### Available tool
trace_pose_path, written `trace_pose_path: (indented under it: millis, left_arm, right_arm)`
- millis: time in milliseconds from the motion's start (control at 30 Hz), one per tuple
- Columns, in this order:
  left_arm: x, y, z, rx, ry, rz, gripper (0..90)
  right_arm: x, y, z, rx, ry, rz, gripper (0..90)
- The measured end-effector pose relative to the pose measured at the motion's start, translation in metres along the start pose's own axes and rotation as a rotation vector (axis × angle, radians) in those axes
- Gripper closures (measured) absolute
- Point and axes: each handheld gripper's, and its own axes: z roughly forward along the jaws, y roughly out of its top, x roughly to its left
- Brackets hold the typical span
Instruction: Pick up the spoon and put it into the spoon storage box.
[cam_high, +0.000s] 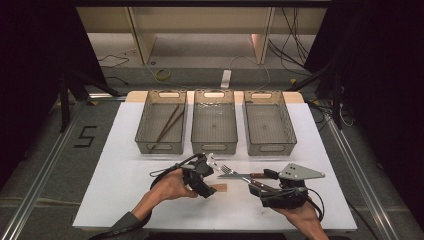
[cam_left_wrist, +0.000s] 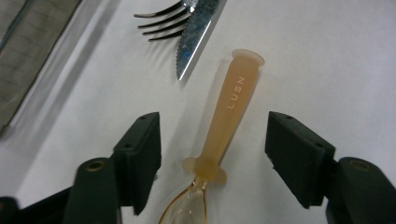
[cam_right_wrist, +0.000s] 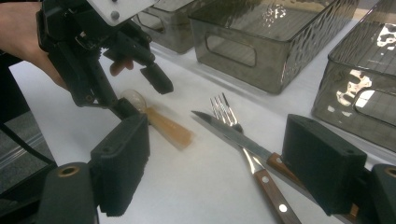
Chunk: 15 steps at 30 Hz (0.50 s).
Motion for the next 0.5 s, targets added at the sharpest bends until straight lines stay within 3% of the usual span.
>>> trace_pose_path:
  millis: [267,500]
  left_arm:
    - [-0.002,0.002,0.008,0.034,-0.028,0.014,49.8]
    - [-0.002,0.002,0.012,0.063,-0.024,0.026,56.7]
  right_arm:
    - [0.000,0.000,0.001,0.007,-0.004,-0.008,24.2]
    - [0.001,0.000,0.001,0.009,-0.001,-0.008,24.4]
